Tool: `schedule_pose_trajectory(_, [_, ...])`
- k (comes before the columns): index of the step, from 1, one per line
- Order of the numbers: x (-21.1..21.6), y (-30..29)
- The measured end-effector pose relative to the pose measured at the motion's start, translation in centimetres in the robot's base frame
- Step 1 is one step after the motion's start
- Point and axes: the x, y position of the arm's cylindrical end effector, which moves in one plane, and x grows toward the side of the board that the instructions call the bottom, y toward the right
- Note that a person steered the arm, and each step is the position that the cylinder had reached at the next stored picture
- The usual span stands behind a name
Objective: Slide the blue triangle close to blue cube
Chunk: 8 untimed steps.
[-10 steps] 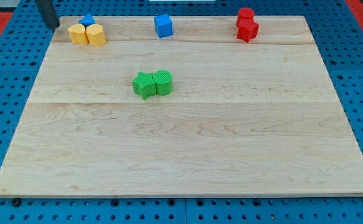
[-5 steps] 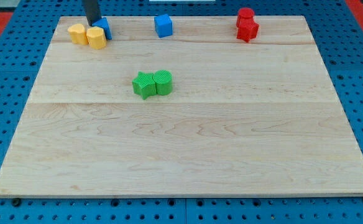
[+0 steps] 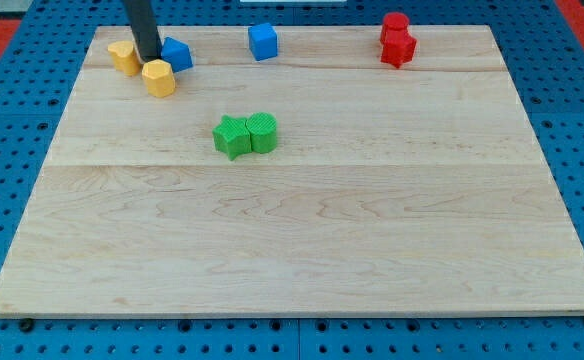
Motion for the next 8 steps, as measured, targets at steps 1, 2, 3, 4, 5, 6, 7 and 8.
schedule_pose_trajectory(1, [-0.1, 3.1])
schedule_pose_trajectory(2, [-0.1, 3.6])
schedule_pose_trajectory(3, [0.2, 2.3])
schedule_pose_trajectory(4, [1.1, 2.6])
schedule_pose_trajectory(5, [3.3, 4.3])
schedule_pose_trajectory(6, [1.5, 7.4])
schedule_pose_trajectory(7, [0.2, 9.8])
schedule_pose_trajectory(8, [2.4, 9.6])
